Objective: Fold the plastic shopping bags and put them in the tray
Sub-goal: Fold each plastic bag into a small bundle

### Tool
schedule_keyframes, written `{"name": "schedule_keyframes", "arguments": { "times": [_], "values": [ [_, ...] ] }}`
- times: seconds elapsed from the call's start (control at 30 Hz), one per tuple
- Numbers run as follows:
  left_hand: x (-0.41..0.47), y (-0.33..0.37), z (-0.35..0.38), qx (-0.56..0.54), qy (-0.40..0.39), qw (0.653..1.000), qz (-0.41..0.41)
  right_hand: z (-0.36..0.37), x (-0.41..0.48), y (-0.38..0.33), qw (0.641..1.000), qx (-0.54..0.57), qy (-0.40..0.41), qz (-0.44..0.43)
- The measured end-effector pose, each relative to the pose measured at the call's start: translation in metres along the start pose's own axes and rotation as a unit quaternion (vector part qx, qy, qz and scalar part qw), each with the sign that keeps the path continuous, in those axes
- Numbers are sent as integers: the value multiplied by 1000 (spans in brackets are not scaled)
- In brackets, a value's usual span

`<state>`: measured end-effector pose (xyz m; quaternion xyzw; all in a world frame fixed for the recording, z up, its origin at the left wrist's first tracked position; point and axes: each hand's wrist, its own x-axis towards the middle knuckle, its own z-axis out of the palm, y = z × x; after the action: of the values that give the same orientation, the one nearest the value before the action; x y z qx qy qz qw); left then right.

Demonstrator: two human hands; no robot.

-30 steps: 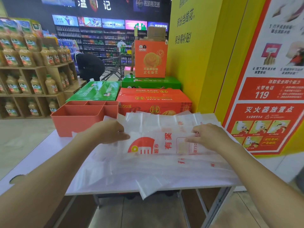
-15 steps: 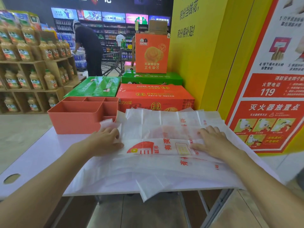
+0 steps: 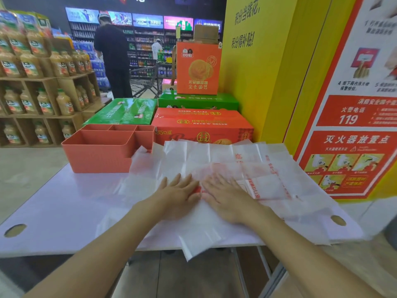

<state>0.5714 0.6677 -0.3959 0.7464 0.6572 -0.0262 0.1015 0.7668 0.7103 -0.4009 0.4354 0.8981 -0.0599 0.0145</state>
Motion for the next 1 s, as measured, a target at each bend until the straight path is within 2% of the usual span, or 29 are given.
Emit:
{"name": "schedule_keyframes", "arguments": {
  "times": [0.23, 0.4, 0.53, 0.67, 0.73, 0.8, 0.87, 0.9, 1.0],
  "values": [
    [-11, -30, 0, -19, -34, 997, -68, 0, -17, 32, 997, -7, -34, 62],
    [-11, -49, 3, -21, -39, 995, -86, -1, -31, 64, 991, -9, -43, 125],
    [-11, -53, 0, -24, -56, 995, -84, -2, -38, 75, 989, 4, -41, 143],
    [-14, -53, -5, -2, -58, 996, -72, -2, -41, 72, 989, 9, -36, 142],
    [-19, -49, -16, 69, -50, 996, -40, -6, -42, 68, 990, 14, -17, 136],
    [-24, -44, -30, 127, -2, 991, -29, -13, -44, 62, 993, 24, 8, 118],
    [-24, -38, -40, 139, 73, 988, -9, -22, -48, 53, 996, 25, 23, 77],
    [-24, -34, -42, 136, 83, 987, 10, -26, -49, 47, 998, 24, 29, 53],
    [-24, -21, -42, 83, 19, 996, 18, -33, -50, 37, 999, 28, 37, 17]
  ]
}}
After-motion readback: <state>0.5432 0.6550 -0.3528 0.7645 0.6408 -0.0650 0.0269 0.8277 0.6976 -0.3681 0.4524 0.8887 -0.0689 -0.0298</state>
